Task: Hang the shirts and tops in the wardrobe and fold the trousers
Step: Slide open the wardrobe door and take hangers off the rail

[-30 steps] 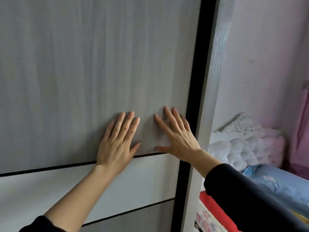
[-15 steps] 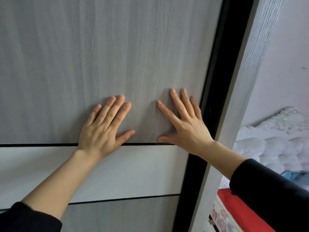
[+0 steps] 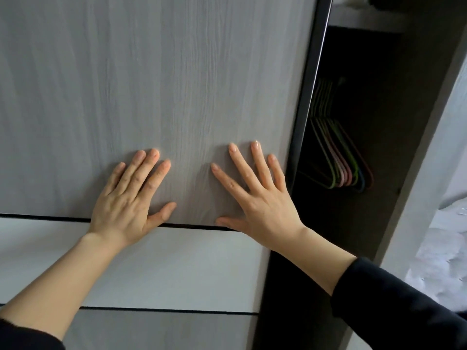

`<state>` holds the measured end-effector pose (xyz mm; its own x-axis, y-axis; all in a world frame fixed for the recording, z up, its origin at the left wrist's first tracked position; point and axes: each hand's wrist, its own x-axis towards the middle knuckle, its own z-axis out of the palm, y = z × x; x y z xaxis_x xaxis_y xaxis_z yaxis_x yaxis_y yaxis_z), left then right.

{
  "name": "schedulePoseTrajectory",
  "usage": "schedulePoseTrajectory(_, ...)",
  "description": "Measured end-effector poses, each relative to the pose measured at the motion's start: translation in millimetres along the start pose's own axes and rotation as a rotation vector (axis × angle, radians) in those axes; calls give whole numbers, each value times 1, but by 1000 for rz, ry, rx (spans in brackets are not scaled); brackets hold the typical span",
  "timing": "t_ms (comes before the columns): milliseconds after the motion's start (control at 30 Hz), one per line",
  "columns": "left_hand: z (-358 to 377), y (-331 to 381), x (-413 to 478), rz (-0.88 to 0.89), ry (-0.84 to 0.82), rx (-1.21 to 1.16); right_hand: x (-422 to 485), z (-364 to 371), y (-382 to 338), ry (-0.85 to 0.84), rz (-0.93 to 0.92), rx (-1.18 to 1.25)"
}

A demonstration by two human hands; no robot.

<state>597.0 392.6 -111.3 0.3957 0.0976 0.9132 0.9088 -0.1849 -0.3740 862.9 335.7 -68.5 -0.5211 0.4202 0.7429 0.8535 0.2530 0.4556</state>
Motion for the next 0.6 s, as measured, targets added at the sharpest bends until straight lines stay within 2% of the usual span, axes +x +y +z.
schedulePoseTrajectory(367,-13,-126,-53,-35,-86,-67,79,18,-119,39,-9,12)
schedulePoseTrajectory(600,-26,-206,-88,-154,-164,-111,137,22,-199,57,-58,51)
